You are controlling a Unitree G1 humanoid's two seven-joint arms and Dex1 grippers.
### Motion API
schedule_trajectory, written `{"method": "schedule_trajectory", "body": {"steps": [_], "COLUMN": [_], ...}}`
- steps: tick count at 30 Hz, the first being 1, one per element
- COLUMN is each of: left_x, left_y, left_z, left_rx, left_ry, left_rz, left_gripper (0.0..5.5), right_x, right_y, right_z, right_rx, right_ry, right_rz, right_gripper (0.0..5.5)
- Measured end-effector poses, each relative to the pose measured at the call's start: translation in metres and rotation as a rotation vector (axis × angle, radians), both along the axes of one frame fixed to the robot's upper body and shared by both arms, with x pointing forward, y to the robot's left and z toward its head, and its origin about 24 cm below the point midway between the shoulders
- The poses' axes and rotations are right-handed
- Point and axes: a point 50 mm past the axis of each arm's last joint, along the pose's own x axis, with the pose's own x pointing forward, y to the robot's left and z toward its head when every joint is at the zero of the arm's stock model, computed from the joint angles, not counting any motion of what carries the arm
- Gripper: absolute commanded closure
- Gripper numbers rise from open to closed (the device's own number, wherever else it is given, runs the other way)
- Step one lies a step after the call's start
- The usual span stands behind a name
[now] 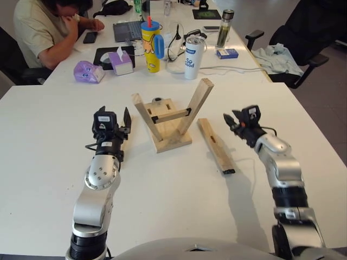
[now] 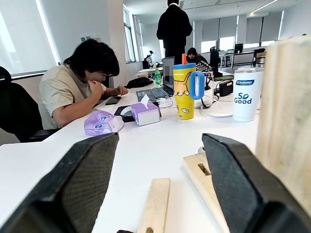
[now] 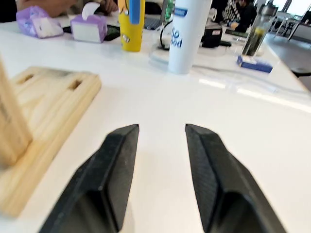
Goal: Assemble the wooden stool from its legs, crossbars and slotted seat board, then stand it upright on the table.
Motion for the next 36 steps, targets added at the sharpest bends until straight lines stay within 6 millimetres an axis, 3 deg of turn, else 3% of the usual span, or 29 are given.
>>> {"method": "schedule_trajectory", "body": {"steps": [2, 5, 12, 20, 22, 26, 29, 31, 33, 35, 36], "left_x": [0.012, 0.022, 0.038, 0.053, 0.051, 0.031, 0.018, 0.013, 0.015, 0.027, 0.031], "left_y": [-0.011, -0.016, -0.008, -0.001, 0.000, 0.023, 0.047, 0.057, 0.052, 0.016, -0.006], "left_z": [0.007, 0.012, 0.007, 0.005, 0.004, -0.011, 0.003, 0.016, 0.019, 0.020, 0.015], "left_rx": [-0.002, 0.003, -0.013, -0.028, -0.026, -0.023, -0.003, 0.013, 0.014, 0.026, 0.037], "left_ry": [-0.017, -0.024, 0.025, 0.057, 0.059, 0.067, -0.040, -0.117, -0.130, -0.111, -0.066], "left_rz": [-0.026, -0.035, 0.028, 0.046, 0.040, 0.154, 0.280, 0.336, 0.304, 0.075, -0.043], "left_gripper": [2.30, 2.30, 2.30, 2.30, 2.30, 2.30, 2.30, 2.30, 2.30, 2.30, 2.30], "right_x": [0.023, 0.037, 0.020, 0.002, 0.001, -0.022, -0.043, -0.051, -0.050, -0.043, -0.041], "right_y": [0.024, 0.048, 0.070, 0.075, 0.068, 0.024, -0.002, -0.006, 0.004, 0.041, 0.071], "right_z": [0.015, 0.021, 0.008, -0.007, -0.015, -0.032, -0.015, 0.009, 0.021, 0.036, 0.039], "right_rx": [0.037, 0.066, 0.111, 0.088, 0.051, 0.047, 0.132, 0.196, 0.226, 0.221, 0.190], "right_ry": [-0.068, -0.107, -0.132, -0.072, -0.044, -0.003, -0.091, -0.181, -0.211, -0.238, -0.225], "right_rz": [0.036, 0.079, 0.216, 0.130, 0.023, -0.271, -0.463, -0.500, -0.470, -0.278, -0.122], "right_gripper": [3.75, 3.75, 3.75, 3.75, 3.75, 3.75, 3.75, 3.75, 3.75, 3.75, 3.75]}}
